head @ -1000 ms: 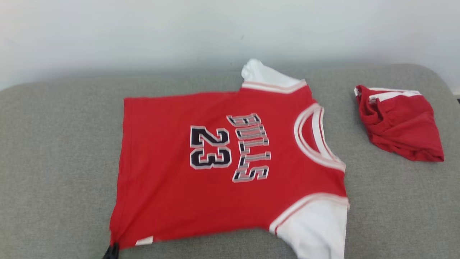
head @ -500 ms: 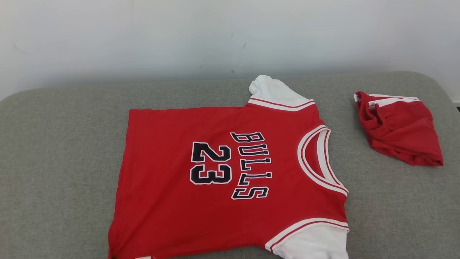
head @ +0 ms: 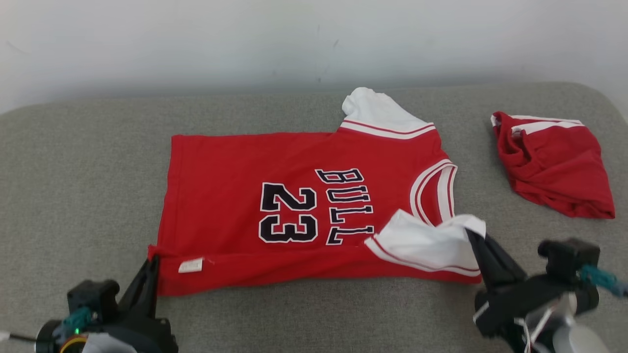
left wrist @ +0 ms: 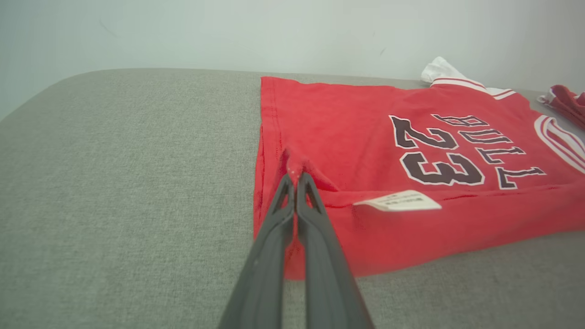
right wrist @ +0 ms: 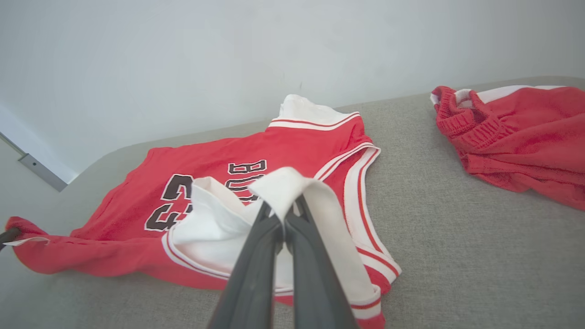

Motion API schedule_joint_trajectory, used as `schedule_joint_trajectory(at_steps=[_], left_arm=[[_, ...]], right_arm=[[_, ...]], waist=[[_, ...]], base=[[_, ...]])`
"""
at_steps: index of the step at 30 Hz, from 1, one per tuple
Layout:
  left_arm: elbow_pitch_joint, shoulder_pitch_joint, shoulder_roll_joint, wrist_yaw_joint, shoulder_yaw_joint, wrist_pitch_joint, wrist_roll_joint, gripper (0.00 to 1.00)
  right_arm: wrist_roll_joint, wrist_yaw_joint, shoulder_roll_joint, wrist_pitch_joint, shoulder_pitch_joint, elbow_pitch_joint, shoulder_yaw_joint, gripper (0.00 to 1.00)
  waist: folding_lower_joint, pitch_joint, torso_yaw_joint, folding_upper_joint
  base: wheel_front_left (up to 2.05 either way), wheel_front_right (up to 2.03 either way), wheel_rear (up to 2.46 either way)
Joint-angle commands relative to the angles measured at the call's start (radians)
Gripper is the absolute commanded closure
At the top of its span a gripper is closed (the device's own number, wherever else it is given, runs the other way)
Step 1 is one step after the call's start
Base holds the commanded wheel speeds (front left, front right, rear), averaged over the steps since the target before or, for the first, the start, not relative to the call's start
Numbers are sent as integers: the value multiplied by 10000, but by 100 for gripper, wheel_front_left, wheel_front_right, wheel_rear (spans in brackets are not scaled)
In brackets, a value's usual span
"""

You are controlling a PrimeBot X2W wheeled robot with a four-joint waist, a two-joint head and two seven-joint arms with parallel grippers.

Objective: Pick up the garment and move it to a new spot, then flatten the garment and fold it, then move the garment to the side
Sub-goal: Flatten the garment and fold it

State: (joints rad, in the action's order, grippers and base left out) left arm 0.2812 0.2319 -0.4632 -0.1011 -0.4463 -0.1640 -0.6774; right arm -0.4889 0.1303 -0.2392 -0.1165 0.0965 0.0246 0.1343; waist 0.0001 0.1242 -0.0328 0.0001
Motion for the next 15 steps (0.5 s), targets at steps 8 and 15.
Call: schedule_joint_trajectory(at_steps=[8,15], left_arm=[[1685,1619,250,577,-292,454,126,100],[3355,2699,708,1061,-507,177,187,100]], right_arm=[[-56,13,31,179,2516,2581,467,100],[-163,13,298,957,3908,4987,896,100]], waist=[[-1,606,-56,-1],[-1,843,-13,-1]], base=[[0,0,0],[0,0,0]])
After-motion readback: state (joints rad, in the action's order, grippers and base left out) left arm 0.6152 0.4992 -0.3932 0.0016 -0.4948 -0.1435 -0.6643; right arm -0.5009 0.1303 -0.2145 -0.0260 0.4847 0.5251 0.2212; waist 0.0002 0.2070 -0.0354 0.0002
